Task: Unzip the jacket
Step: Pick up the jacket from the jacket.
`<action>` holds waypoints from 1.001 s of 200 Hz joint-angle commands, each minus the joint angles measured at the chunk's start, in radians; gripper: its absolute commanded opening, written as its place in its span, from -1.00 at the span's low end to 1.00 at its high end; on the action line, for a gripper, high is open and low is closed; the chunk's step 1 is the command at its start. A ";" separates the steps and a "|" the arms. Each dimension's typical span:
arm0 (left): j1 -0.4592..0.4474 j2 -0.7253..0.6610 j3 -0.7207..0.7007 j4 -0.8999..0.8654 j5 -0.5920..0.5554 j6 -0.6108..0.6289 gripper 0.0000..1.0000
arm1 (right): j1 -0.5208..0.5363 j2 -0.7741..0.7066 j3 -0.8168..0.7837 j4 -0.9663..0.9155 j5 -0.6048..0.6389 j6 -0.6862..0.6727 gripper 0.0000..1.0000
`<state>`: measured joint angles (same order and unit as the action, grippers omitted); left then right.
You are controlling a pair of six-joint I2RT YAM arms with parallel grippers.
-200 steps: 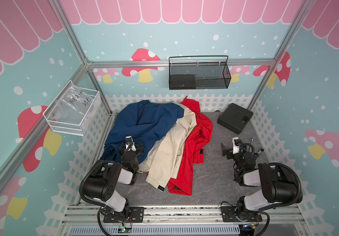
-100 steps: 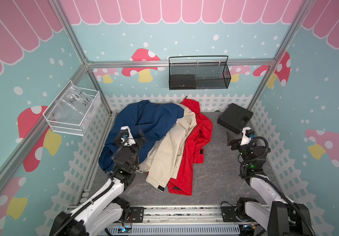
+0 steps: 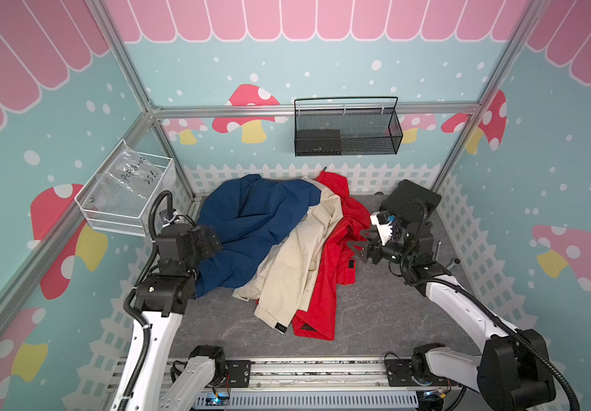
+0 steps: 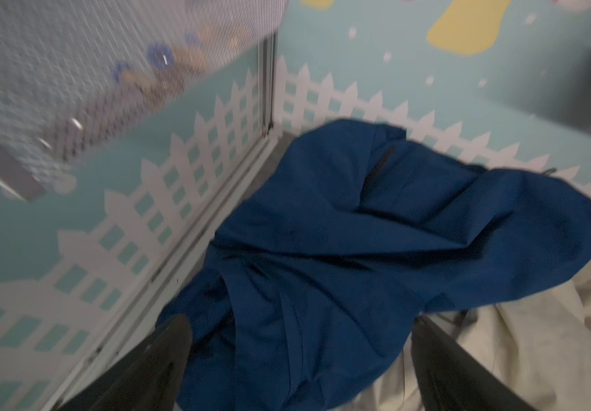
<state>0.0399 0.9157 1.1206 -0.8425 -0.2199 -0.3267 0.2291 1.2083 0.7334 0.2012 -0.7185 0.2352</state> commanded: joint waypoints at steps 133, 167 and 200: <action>0.384 0.253 -0.218 -0.024 0.599 -0.063 0.65 | 0.088 0.189 0.154 -0.164 -0.142 -0.022 0.56; 0.385 0.278 -0.241 0.008 0.629 -0.057 0.51 | 0.092 0.213 0.181 -0.200 -0.123 -0.038 0.61; 0.385 0.287 -0.258 0.016 0.615 -0.067 0.46 | 0.092 0.223 0.213 -0.227 -0.108 -0.057 0.62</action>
<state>0.4187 1.1950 0.8772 -0.8501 0.3794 -0.3897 0.3153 1.4239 0.9077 0.0101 -0.8307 0.2138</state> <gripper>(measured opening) 0.733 0.806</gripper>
